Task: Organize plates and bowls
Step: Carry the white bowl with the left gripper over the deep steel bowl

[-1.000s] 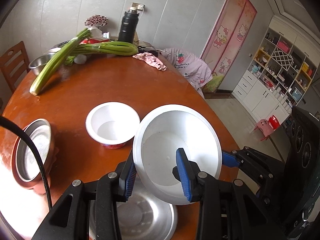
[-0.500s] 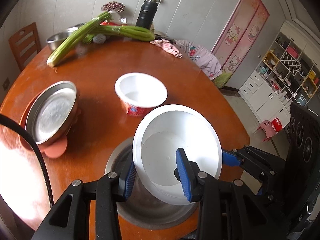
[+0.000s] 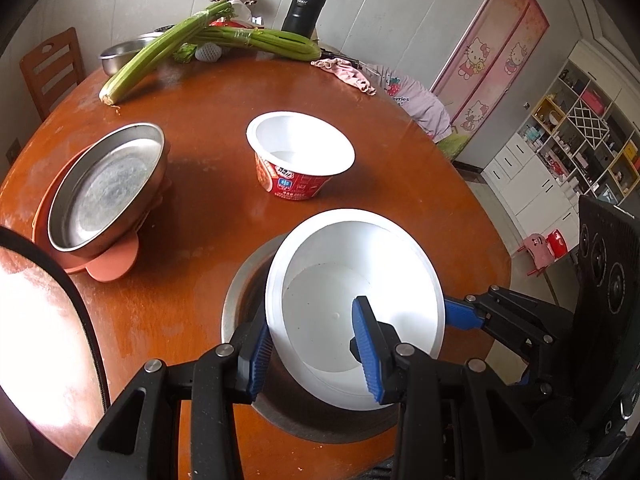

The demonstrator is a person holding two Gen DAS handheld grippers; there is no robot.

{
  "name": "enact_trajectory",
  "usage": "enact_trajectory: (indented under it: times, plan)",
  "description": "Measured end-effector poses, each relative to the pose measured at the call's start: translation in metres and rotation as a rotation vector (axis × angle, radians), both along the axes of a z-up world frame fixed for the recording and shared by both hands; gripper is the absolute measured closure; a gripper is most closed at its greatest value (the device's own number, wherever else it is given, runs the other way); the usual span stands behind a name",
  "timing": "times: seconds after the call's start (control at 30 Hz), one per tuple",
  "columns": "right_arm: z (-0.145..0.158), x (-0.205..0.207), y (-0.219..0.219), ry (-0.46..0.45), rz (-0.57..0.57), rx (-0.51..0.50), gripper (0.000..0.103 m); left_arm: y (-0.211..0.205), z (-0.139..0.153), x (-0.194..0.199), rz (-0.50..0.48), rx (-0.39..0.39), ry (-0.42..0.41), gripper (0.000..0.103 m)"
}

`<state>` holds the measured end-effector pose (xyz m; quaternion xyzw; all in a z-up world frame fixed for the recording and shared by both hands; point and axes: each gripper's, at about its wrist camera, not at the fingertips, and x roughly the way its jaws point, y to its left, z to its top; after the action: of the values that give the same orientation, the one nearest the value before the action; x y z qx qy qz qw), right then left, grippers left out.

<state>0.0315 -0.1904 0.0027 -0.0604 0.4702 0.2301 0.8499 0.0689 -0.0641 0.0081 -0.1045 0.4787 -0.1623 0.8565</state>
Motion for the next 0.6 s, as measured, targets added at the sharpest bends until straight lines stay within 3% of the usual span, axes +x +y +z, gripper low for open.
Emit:
enact_trajectory:
  times: [0.6]
  plan:
    - [-0.013, 0.006, 0.005, 0.046, 0.006, -0.033, 0.048, 0.002, -0.014, 0.006, 0.003, 0.004, 0.038, 0.065]
